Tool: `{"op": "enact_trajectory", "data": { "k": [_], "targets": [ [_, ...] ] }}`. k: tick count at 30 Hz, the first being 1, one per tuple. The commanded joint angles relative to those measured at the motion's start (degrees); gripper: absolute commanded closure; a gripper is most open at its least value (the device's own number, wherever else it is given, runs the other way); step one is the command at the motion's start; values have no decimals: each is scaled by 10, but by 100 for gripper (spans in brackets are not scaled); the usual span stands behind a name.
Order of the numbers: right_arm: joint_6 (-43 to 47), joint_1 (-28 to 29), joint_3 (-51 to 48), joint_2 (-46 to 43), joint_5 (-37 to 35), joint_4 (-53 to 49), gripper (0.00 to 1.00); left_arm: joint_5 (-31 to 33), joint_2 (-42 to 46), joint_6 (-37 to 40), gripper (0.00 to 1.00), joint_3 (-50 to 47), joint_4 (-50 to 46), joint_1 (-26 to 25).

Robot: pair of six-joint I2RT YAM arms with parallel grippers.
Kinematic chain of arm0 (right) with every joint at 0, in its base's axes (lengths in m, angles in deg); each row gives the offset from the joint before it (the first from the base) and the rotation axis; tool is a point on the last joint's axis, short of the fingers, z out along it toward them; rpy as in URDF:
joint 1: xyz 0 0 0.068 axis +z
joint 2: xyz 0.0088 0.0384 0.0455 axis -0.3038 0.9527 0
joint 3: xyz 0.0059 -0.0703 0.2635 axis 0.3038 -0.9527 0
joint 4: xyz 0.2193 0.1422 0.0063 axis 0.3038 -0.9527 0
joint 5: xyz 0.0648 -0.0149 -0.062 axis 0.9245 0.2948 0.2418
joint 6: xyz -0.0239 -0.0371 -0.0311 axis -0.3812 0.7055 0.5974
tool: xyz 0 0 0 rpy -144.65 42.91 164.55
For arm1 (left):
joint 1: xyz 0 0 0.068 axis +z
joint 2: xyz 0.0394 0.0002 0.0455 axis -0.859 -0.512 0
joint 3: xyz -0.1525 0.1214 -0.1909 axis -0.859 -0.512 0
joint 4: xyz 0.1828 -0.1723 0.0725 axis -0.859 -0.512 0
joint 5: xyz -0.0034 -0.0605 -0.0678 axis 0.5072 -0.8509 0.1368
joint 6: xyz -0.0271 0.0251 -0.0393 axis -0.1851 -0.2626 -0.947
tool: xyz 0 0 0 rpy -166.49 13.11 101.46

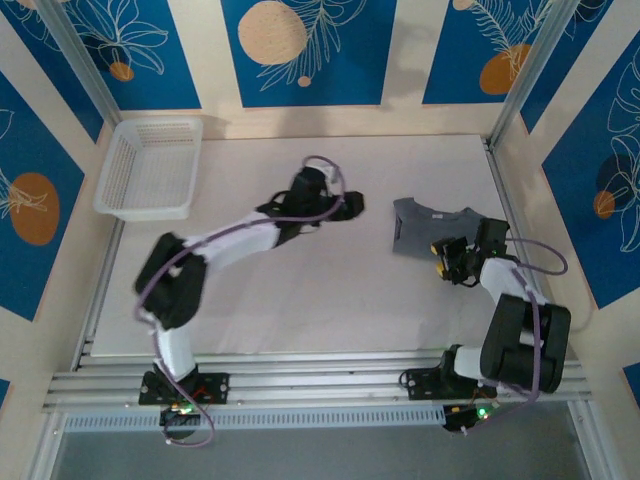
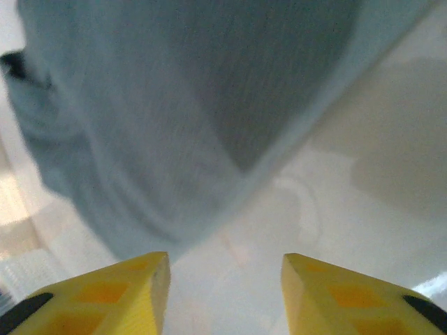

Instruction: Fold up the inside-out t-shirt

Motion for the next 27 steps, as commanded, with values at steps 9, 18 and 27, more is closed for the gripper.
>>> {"op": "enact_trajectory", "data": {
  "k": [9,18,27],
  "targets": [
    [63,4,174,215,-93,47,80,47,235,20,26,-255,51,-3],
    [31,29,372,363,-144,-15,78,84,316,24,26,-302,8,13],
    [43,44,613,507,-225,-156,70,73,315,35,24,-309,4,44]
  ]
}}
